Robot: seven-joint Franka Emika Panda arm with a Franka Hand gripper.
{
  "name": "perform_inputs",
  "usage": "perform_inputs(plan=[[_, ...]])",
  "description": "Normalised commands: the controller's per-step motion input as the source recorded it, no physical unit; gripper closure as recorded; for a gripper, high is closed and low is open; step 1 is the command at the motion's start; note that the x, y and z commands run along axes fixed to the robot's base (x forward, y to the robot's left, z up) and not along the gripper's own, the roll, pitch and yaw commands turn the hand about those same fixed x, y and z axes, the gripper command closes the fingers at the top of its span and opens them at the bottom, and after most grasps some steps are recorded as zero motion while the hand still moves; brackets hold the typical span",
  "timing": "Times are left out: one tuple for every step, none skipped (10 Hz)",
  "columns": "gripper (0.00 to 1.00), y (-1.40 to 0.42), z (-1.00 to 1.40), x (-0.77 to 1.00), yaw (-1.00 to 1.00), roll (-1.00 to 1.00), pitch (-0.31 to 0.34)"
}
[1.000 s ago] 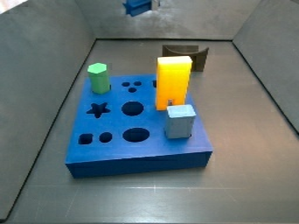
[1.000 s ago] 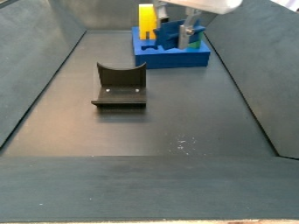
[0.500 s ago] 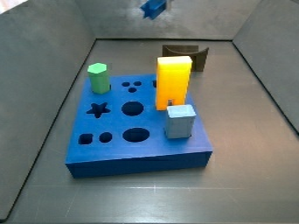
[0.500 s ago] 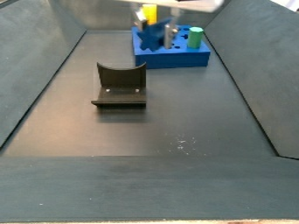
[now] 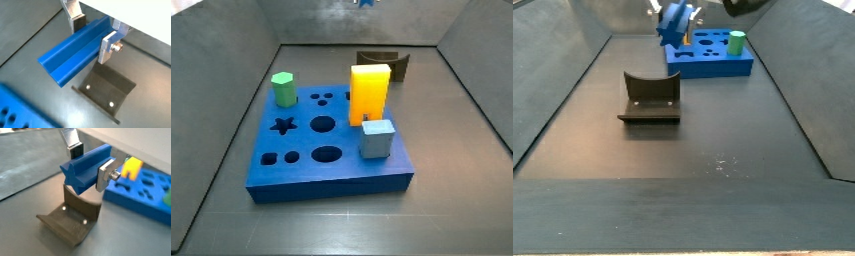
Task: Pick up the star object. Move up. Place the star object on the fixture. Regrasp the star object. Move to above the board. Insert the star object.
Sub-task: Place the star object on the fixture.
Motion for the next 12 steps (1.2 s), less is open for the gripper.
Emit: perform_inputs(plan=[[1.00, 0.03, 0.00, 0.74, 0.65, -1.00, 0.442], [1.00, 0.04, 0.00, 0.68, 0.39, -0.77, 0.472], [1.00, 0.04, 0.00, 0.64, 0.21, -0.60, 0.468], [1.00, 0.05, -0.01, 0.62, 0.11, -0.48, 0.447], [1.00, 0.03, -0.01, 0.57, -0.02, -0.29, 0.381], [1.00, 0.03, 0.00, 0.52, -0.08, -0.22, 0.325], [1.00, 0.04, 0.00, 0.44, -0.13, -0.17, 0.255], [1.00, 0.04, 0.00, 0.38, -0.13, -0.14, 0.216], [1.00, 0.04, 0.00, 0.30, -0.12, -0.12, 0.178], [1.00, 0.04, 0.00, 0.27, -0.12, -0.12, 0.164], [1.00, 0.04, 0.00, 0.19, -0.10, -0.11, 0.147], [1.00, 0.08, -1.00, 0.15, -0.15, -1.00, 0.102]])
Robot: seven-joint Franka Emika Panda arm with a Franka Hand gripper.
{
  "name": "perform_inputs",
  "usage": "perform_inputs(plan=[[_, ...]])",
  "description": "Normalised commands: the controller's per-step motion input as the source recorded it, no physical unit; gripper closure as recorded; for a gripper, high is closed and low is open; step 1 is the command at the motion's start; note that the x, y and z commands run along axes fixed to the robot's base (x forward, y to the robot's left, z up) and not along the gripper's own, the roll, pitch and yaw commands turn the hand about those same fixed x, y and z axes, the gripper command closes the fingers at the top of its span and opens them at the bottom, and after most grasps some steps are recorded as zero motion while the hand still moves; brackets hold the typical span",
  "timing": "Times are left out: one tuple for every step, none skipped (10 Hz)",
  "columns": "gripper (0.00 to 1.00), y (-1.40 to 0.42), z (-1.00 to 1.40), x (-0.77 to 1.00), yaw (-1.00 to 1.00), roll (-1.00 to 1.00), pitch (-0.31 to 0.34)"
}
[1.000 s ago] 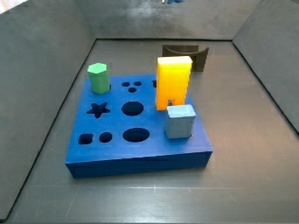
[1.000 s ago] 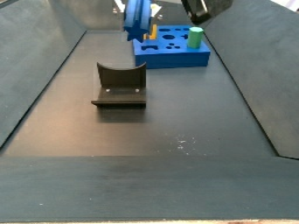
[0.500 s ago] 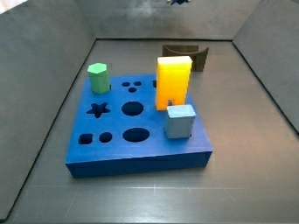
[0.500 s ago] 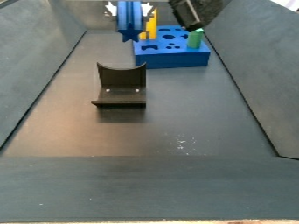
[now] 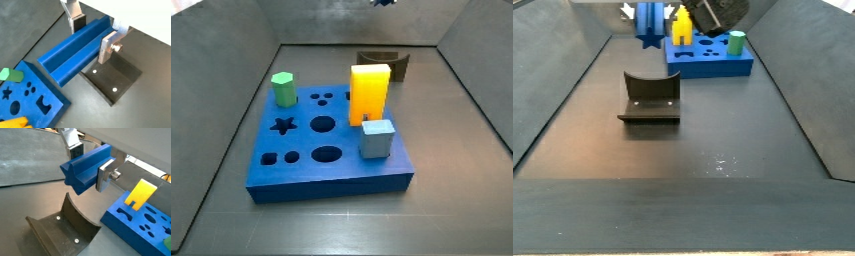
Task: Pick up the star object. Move up. Place the star object on the fixture. Regrasp the star object. Move to above the board. Insert the star object.
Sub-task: Place the star object on the fixture.
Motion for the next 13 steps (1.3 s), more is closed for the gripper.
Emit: perform_inputs(plan=[[1.00, 0.08, -1.00, 0.14, -0.15, -1.00, 0.091], [1.00, 0.09, -1.00, 0.15, -0.17, -1.00, 0.085], [1.00, 0.09, -1.00, 0.17, -0.18, -1.00, 0.100], [1.00, 0.10, -1.00, 0.18, -0.19, -1.00, 0.105], [1.00, 0.11, -1.00, 0.20, -0.19, -0.89, 0.090], [1.00, 0.12, -1.00, 0.21, -0.18, -0.74, 0.069], [1.00, 0.13, -1.00, 0.23, -0.17, -0.53, 0.045], [1.00, 0.13, -1.00, 0.25, -0.15, -0.38, 0.036], [1.00, 0.10, -0.79, 0.22, -0.14, -0.23, 0.026], [1.00, 0.08, -0.60, 0.18, -0.12, -0.19, 0.015], [1.00, 0.07, -0.42, 0.13, -0.11, -0.18, 0.012], [1.00, 0.06, -0.25, 0.10, -0.11, -0.17, 0.000], [0.00, 0.00, 0.00, 0.00, 0.00, 0.00, 0.000]])
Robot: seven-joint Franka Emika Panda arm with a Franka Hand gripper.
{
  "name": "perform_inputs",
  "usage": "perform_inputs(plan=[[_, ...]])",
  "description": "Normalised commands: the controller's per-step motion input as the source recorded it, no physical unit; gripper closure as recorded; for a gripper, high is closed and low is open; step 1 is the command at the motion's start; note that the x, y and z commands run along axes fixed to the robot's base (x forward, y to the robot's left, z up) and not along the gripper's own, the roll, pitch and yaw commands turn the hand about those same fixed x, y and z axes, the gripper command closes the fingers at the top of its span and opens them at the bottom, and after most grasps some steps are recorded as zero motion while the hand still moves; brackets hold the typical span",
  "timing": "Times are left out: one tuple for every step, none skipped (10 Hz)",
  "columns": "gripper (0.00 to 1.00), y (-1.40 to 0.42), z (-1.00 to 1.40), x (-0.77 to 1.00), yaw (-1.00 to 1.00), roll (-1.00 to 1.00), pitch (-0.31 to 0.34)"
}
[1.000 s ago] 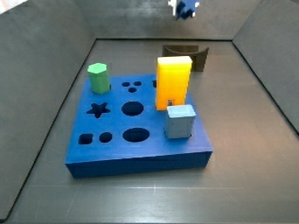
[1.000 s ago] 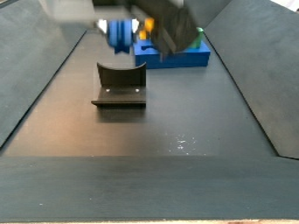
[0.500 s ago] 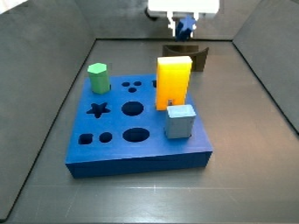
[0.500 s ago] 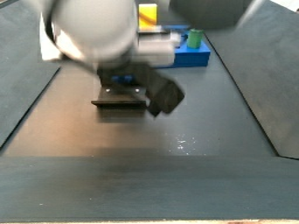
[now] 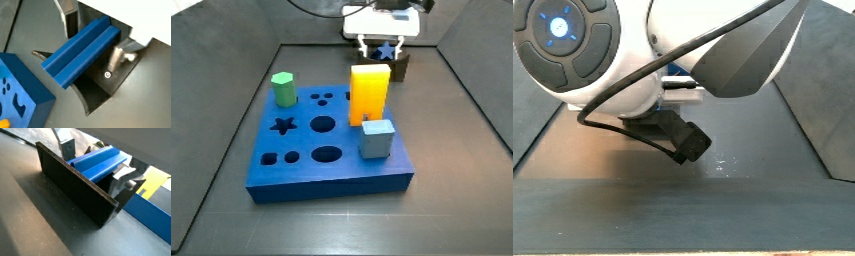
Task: Pick up the star object. Move up. Place the star object on the fixture. Regrasp the star object. Move to above the board. Insert the star object.
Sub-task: Regrasp the star object.
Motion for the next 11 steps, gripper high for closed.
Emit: perform_inputs(plan=[[0.00, 0.00, 1.00, 0.00, -0.02, 0.00, -0.029], [0.00, 0.00, 1.00, 0.00, -0.02, 0.00, -0.026], [0.00, 0.00, 1.00, -0.02, 0.00, 0.01, -0.010], [0.00, 0.00, 1.00, -0.02, 0.01, 0.03, 0.011], [0.00, 0.00, 1.00, -0.03, 0.02, 0.04, 0.033], [0.00, 0.00, 1.00, -0.03, 0.02, 0.04, 0.047], [0.00, 0.01, 0.74, -0.03, 0.02, 0.03, 0.079], [0.00, 0.01, 0.63, -0.03, 0.01, 0.03, 0.091], [0.00, 0.01, 0.41, -0.02, -0.01, 0.03, 0.104], [0.00, 0.01, 0.23, -0.02, -0.02, 0.04, 0.108], [0.00, -1.00, 0.87, -0.08, 0.03, 1.00, 0.072]])
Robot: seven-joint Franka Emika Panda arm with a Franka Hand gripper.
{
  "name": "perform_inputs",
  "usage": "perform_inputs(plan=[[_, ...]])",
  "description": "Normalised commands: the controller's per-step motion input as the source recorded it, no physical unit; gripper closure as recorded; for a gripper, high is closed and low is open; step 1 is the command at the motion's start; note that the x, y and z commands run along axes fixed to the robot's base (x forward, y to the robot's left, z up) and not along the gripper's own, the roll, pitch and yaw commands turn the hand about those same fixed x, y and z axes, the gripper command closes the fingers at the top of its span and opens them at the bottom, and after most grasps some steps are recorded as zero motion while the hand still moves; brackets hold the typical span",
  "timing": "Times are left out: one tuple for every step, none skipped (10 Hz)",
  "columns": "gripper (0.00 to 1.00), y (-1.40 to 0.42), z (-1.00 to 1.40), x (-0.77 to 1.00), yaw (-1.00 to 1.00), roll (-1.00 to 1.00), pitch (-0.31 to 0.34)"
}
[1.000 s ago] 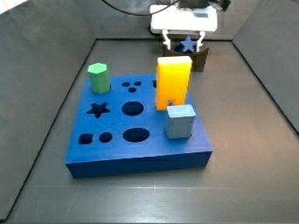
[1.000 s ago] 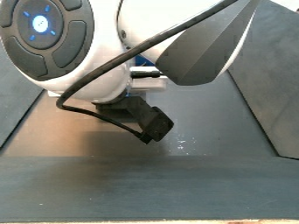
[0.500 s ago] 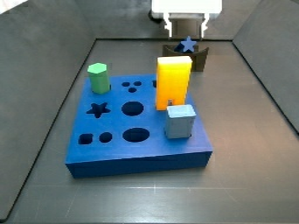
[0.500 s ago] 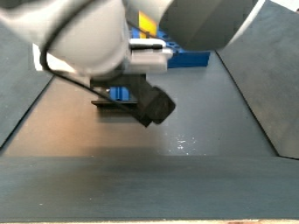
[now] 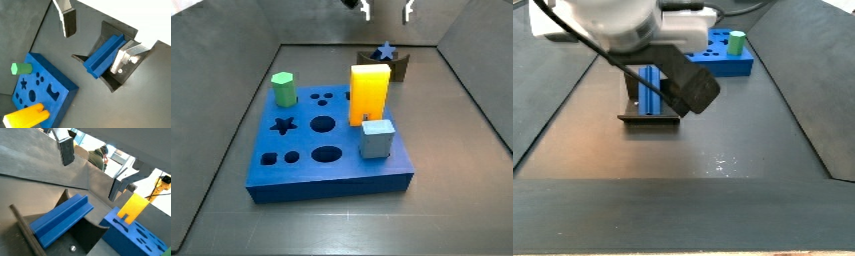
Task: Pick up the star object. Move up. Place the star object on the fixture. Regrasp the star object. Move to above the board. Insert the star object.
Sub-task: Regrasp the star object.
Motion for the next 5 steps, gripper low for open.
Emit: perform_inputs(plan=[[0.00, -1.00, 0.85, -0.08, 0.02, 1.00, 0.071], [0.00, -1.00, 0.84, -0.11, 0.02, 1.00, 0.058], [0.00, -1.00, 0.80, -0.14, 0.02, 1.00, 0.048], [0.00, -0.91, 0.66, -0.13, 0.02, 1.00, 0.043], [0.00, -0.76, 0.45, -0.10, 0.02, 1.00, 0.040]])
